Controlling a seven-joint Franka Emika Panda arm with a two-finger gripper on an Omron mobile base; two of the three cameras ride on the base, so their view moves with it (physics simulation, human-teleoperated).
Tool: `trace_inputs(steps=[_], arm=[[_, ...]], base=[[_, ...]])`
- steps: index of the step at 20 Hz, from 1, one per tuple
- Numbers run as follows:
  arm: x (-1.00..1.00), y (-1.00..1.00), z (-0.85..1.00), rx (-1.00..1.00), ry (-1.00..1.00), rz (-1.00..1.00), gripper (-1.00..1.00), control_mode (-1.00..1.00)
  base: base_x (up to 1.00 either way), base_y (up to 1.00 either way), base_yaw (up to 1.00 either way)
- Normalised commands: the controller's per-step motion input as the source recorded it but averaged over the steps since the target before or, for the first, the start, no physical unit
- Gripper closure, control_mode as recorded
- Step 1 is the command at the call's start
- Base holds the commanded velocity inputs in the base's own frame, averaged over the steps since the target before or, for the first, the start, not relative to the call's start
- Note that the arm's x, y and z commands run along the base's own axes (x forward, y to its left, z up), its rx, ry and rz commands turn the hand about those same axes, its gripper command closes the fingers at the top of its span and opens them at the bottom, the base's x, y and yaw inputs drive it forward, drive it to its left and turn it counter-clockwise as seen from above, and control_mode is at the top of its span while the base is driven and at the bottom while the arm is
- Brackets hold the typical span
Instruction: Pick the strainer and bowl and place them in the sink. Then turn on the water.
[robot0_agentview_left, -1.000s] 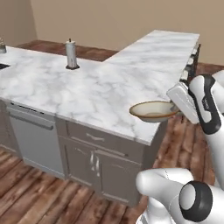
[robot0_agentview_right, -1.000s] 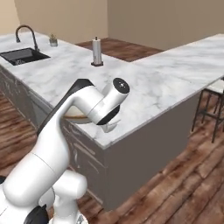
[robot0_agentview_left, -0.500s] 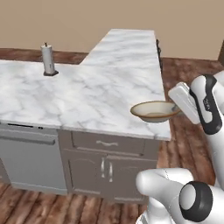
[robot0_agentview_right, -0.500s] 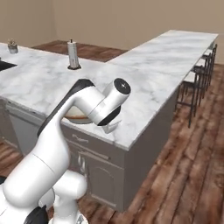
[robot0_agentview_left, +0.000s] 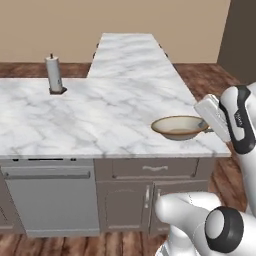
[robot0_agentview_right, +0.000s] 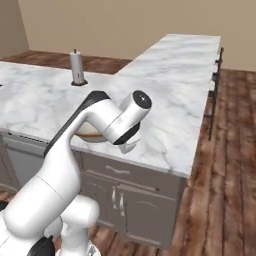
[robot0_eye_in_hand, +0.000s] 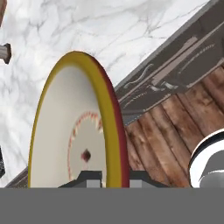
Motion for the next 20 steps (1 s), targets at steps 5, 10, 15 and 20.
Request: trace_inputs(steps=[5, 10, 15, 20], arm=[[0.0, 0.0, 0.0, 0.0, 0.0, 0.0, 1.0, 1.0], [0.0, 0.0, 0.0, 0.0, 0.0, 0.0, 1.0, 1.0], [0.0, 0.0, 0.0, 0.0, 0.0, 0.0, 1.0, 1.0], [0.0, 0.0, 0.0, 0.0, 0.0, 0.0, 1.0, 1.0]], base=[[0.0, 1.0, -0.18], [0.0, 1.0, -0.1], [0.0, 1.0, -0.11], [0.0, 1.0, -0.17]])
